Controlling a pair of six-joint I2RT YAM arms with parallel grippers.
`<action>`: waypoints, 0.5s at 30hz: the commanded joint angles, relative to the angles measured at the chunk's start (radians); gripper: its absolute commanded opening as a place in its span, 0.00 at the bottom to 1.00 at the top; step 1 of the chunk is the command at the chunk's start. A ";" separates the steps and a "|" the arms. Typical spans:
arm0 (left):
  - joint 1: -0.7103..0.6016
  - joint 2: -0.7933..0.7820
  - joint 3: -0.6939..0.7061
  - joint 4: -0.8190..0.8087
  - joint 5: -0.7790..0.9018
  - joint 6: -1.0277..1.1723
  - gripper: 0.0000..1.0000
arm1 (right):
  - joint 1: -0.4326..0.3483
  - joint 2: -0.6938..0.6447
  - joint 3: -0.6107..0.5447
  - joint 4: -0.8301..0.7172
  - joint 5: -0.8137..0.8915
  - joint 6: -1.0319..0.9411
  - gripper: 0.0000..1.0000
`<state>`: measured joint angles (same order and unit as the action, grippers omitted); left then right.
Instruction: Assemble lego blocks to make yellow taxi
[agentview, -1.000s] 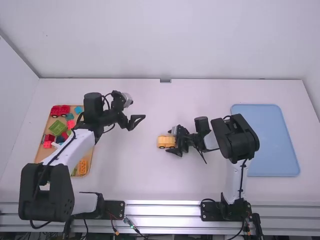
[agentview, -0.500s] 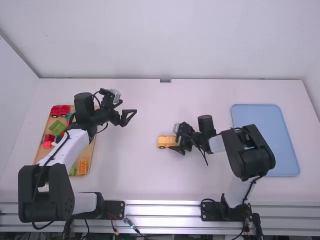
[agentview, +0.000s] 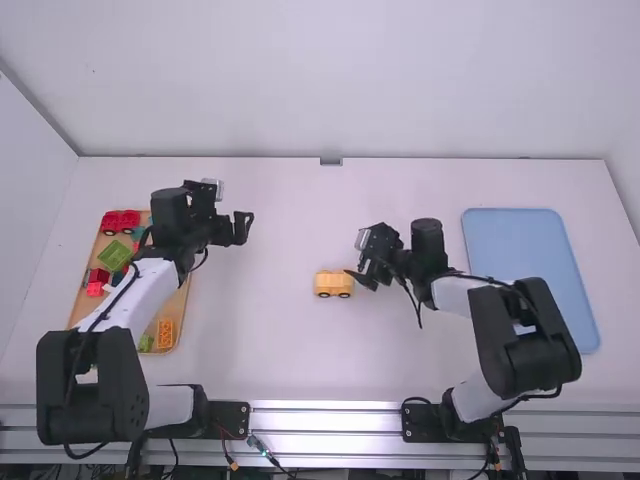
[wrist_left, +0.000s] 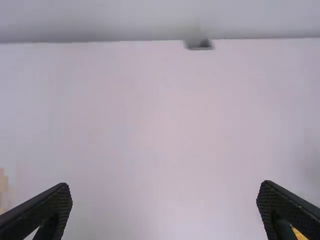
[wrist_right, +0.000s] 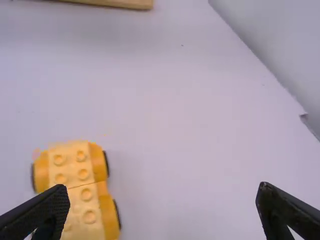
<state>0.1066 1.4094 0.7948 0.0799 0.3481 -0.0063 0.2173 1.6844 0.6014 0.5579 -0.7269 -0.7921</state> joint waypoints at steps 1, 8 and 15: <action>0.004 -0.026 0.018 -0.015 -0.221 -0.105 0.99 | -0.029 -0.024 -0.007 0.011 0.065 0.003 0.99; 0.011 -0.026 0.018 -0.116 -0.429 -0.143 0.99 | -0.066 -0.024 -0.007 0.024 0.100 0.003 0.99; 0.058 -0.026 0.111 -0.499 -0.474 -0.122 0.99 | -0.065 -0.024 -0.007 0.093 0.096 0.003 0.99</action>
<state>0.1474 1.4097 0.8585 -0.3885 -0.0948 -0.1387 0.1505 1.6844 0.6006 0.6449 -0.6254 -0.7918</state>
